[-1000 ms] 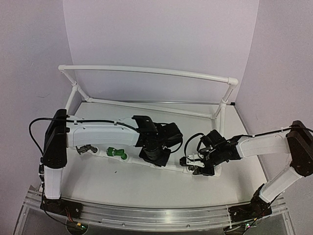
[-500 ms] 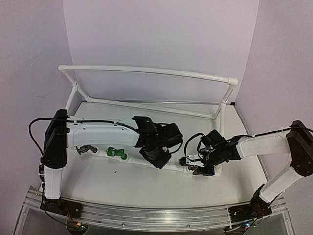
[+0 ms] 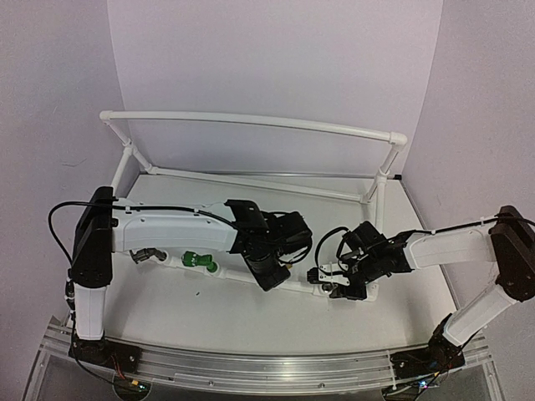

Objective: Install the water faucets

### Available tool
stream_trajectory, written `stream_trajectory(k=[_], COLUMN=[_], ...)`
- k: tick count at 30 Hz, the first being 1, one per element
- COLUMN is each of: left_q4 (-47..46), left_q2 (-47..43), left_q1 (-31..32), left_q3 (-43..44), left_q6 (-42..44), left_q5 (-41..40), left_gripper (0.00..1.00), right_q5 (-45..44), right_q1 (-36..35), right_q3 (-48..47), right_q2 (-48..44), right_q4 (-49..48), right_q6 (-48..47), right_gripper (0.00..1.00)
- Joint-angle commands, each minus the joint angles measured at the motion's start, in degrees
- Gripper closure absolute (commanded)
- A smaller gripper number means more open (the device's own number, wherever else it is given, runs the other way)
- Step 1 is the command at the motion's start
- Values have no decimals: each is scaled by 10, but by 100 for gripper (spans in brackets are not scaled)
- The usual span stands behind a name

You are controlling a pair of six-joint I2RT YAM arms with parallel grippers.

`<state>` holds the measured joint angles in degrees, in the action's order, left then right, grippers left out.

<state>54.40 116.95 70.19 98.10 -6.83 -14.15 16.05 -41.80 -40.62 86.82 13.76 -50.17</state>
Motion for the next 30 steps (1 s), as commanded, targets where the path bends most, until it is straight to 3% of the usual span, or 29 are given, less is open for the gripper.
stream_trajectory(k=[1, 11, 17, 20, 22, 23, 25, 27, 30], left_q4=[30, 43, 50, 45, 42, 41, 40, 44, 44], left_q2=[46, 28, 23, 20, 17, 14, 10, 6, -1], left_q1=[10, 10, 9, 9, 6, 5, 5, 5, 4], left_q3=[-28, -56, -65, -63, -57, -53, -47, -40, -39], left_q6=[97, 227, 271, 276, 269, 265, 259, 255, 252], left_q5=[55, 55, 34, 17, 13, 16, 19, 21, 16], left_gripper=[100, 100, 99, 95, 82, 70, 30, 17, 13], right_q5=[89, 89, 89, 88, 88, 87, 88, 87, 87], right_q1=[-21, -21, -21, -21, -21, -21, -21, -21, -21], right_q3=[-14, -13, -13, -13, -14, -14, -14, -14, -15], right_q2=[4, 2, 3, 4, 4, 5, 5, 5, 5], right_q4=[-16, -15, -15, -15, -15, -15, -16, -15, -15], right_q6=[22, 21, 21, 21, 22, 22, 22, 22, 22], right_gripper=[100, 100, 100, 100, 100, 100, 100, 100, 100])
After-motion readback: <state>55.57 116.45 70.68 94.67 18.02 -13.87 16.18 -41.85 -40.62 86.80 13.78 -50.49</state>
